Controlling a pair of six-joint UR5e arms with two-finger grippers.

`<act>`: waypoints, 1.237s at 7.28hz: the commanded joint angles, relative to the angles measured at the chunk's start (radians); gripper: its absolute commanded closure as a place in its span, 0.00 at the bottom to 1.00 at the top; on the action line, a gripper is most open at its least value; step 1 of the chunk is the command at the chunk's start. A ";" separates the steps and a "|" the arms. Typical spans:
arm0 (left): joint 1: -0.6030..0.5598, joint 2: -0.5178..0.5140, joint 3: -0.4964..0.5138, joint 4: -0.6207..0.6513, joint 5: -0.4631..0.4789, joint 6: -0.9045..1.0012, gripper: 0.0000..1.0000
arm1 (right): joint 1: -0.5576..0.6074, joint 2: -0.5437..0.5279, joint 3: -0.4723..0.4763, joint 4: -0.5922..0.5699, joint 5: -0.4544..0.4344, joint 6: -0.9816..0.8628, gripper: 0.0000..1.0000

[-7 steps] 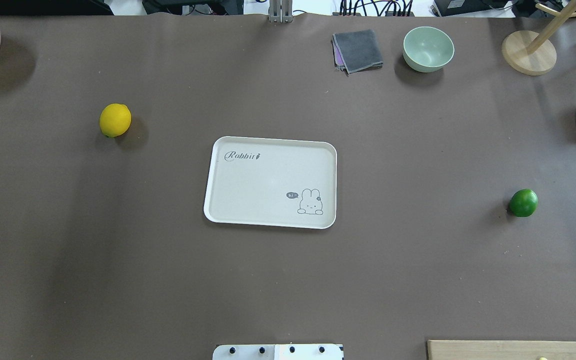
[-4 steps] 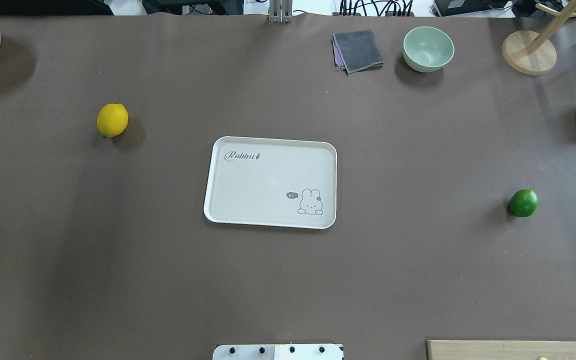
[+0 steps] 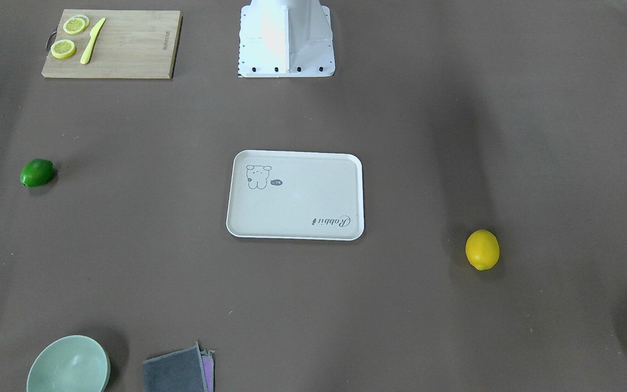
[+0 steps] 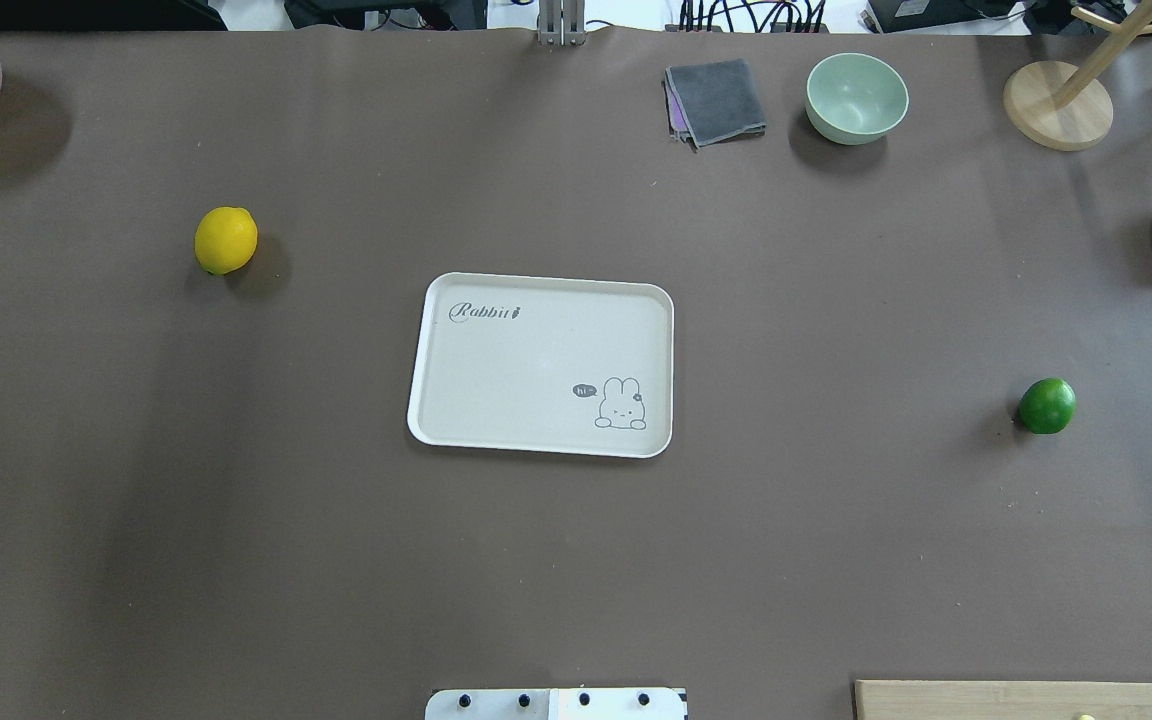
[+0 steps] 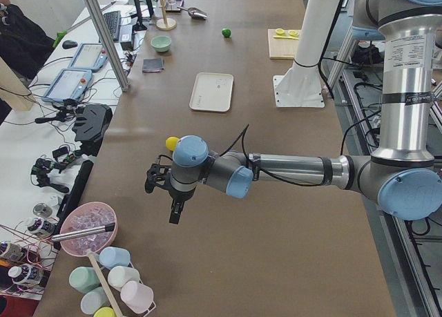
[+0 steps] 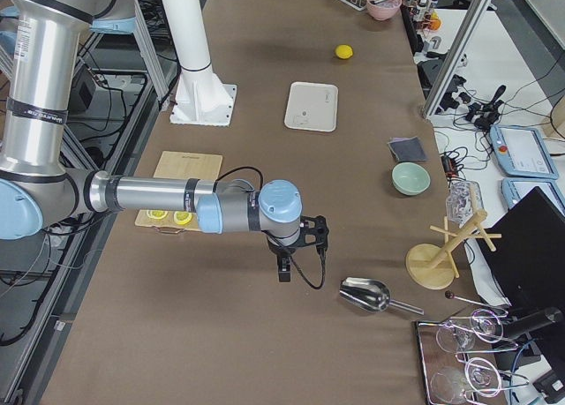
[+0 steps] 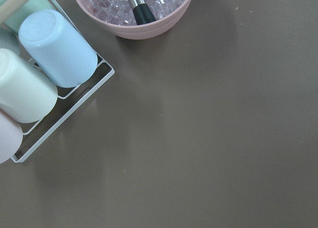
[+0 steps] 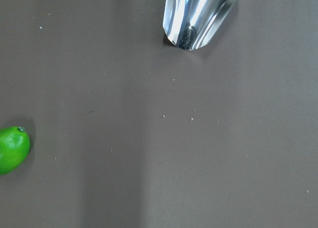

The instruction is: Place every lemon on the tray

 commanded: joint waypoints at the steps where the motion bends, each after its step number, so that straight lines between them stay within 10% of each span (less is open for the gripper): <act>1: 0.001 0.000 0.007 0.000 0.000 -0.001 0.02 | -0.005 0.003 0.002 0.000 -0.005 0.000 0.00; 9: 0.014 -0.045 0.024 -0.002 -0.002 -0.010 0.02 | -0.031 0.041 0.003 0.003 0.015 0.012 0.00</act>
